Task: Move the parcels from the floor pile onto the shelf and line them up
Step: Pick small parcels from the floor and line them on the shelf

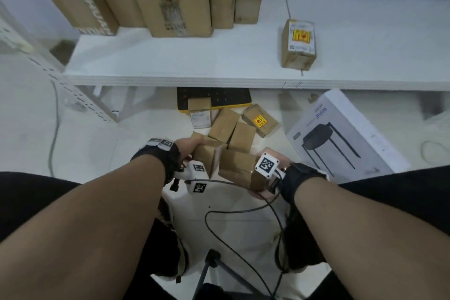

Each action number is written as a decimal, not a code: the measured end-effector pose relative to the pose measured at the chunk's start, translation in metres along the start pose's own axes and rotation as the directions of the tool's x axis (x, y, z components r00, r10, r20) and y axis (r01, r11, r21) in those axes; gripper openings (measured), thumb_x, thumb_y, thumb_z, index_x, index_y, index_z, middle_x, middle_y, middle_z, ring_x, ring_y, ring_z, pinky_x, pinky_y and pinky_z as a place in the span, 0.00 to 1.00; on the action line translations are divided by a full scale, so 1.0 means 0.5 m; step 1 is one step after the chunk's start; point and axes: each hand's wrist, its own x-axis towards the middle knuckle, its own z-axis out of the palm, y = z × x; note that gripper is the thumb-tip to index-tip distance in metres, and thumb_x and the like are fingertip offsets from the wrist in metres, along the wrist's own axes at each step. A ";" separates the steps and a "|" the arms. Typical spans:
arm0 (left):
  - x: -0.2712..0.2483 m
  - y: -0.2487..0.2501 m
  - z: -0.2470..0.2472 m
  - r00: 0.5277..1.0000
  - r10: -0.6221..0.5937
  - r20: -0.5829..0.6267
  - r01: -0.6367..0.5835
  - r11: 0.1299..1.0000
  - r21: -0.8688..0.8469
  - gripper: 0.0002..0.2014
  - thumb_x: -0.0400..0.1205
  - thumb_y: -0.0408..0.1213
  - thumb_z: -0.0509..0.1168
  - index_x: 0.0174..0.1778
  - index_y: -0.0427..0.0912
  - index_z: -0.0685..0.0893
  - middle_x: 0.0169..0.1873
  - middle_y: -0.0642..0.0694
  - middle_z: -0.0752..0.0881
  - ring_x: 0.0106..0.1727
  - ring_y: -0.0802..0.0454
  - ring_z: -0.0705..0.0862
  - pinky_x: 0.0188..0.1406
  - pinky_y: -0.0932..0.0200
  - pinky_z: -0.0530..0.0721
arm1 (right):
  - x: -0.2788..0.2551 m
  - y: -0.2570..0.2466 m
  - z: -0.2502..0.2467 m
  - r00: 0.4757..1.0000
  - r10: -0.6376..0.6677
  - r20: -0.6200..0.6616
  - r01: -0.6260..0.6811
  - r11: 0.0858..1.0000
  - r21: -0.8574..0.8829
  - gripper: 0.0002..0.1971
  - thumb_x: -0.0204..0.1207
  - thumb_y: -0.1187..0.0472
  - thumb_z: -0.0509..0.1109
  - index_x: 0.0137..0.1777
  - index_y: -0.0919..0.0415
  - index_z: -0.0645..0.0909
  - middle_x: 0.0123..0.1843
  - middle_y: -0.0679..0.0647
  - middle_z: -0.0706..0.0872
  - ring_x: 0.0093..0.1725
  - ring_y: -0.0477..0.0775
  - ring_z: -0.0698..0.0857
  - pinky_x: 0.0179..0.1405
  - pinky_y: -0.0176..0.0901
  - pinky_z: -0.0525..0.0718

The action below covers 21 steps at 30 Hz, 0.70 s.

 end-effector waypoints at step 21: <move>-0.187 0.280 -0.044 0.915 0.402 0.028 -0.368 0.861 -0.350 0.21 0.77 0.50 0.66 0.60 0.41 0.77 0.52 0.37 0.79 0.55 0.35 0.83 0.41 0.40 0.89 | -0.276 -0.361 -0.054 0.933 -0.333 -0.135 0.350 0.926 0.137 0.16 0.73 0.49 0.72 0.52 0.60 0.78 0.49 0.59 0.82 0.46 0.61 0.85 0.51 0.52 0.87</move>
